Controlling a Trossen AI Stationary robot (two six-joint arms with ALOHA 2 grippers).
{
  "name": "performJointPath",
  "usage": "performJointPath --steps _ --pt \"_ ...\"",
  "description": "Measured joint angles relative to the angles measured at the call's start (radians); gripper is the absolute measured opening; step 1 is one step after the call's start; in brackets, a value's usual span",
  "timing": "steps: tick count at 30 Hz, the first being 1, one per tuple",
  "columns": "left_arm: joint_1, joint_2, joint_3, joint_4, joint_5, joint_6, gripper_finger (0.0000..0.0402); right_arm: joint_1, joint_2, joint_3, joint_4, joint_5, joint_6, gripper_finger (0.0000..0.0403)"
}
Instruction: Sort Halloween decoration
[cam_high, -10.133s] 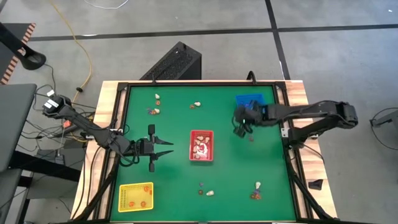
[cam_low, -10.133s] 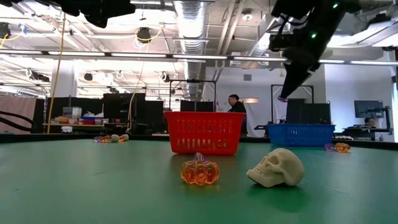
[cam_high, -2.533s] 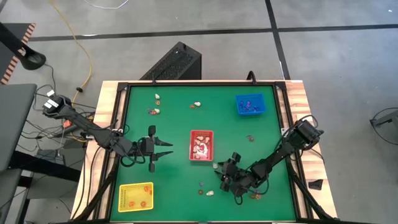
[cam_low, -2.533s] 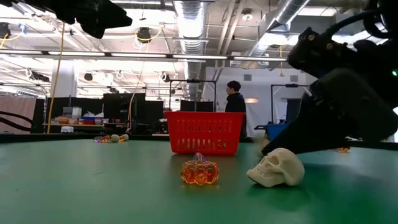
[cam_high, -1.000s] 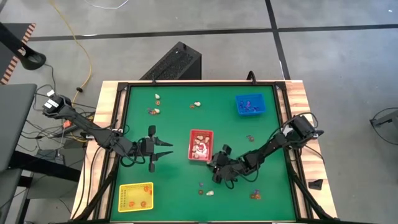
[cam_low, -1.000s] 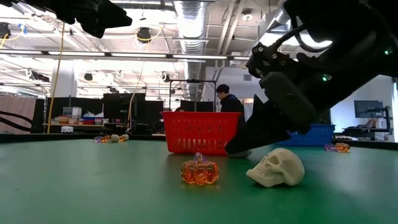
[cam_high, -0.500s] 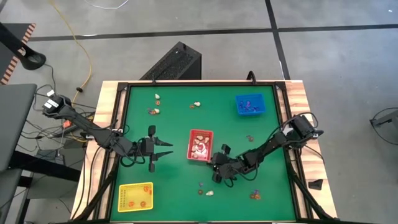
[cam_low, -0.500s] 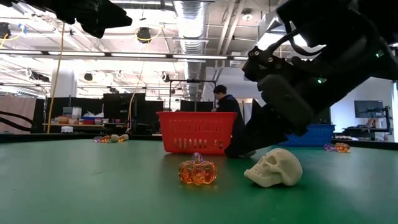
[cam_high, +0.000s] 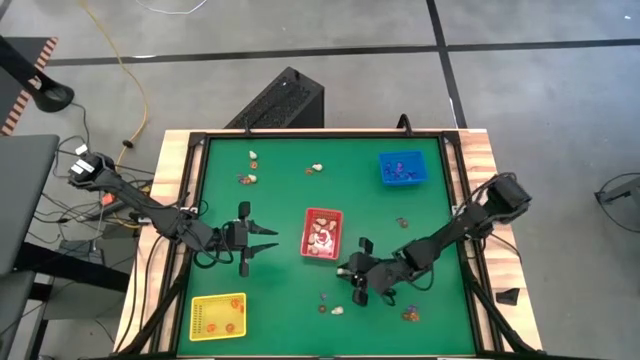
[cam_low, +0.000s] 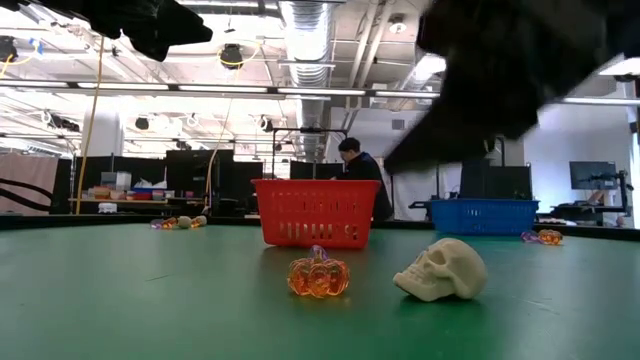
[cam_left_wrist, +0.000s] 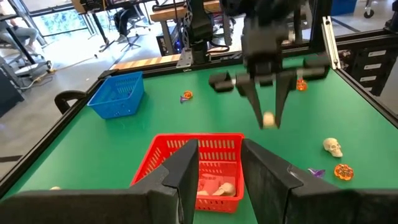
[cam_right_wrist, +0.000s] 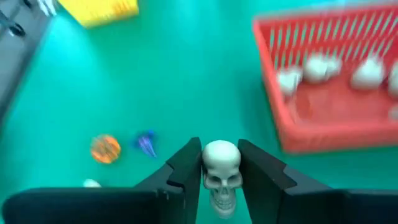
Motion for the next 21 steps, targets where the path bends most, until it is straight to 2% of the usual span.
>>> performJointPath --steps 5,8,14,18,21 --pt "0.000 0.000 0.000 0.004 0.000 0.000 0.0109 -0.040 -0.100 0.001 0.030 0.088 -0.125 0.0115" --pt "0.000 0.000 0.000 0.005 0.000 0.003 0.0109 -0.101 -0.108 0.001 0.082 0.093 -0.186 0.0120" --pt "0.000 0.000 0.000 0.001 0.000 0.010 0.0109 -0.232 -0.041 0.001 0.132 -0.014 -0.199 0.0141" --pt "0.000 0.000 0.000 -0.006 0.000 0.010 0.0109 -0.301 -0.038 0.001 0.139 -0.122 -0.191 0.0172" --pt "0.000 0.000 0.000 -0.006 0.000 0.015 0.0109 -0.322 -0.042 0.001 0.135 -0.146 -0.173 0.0198"
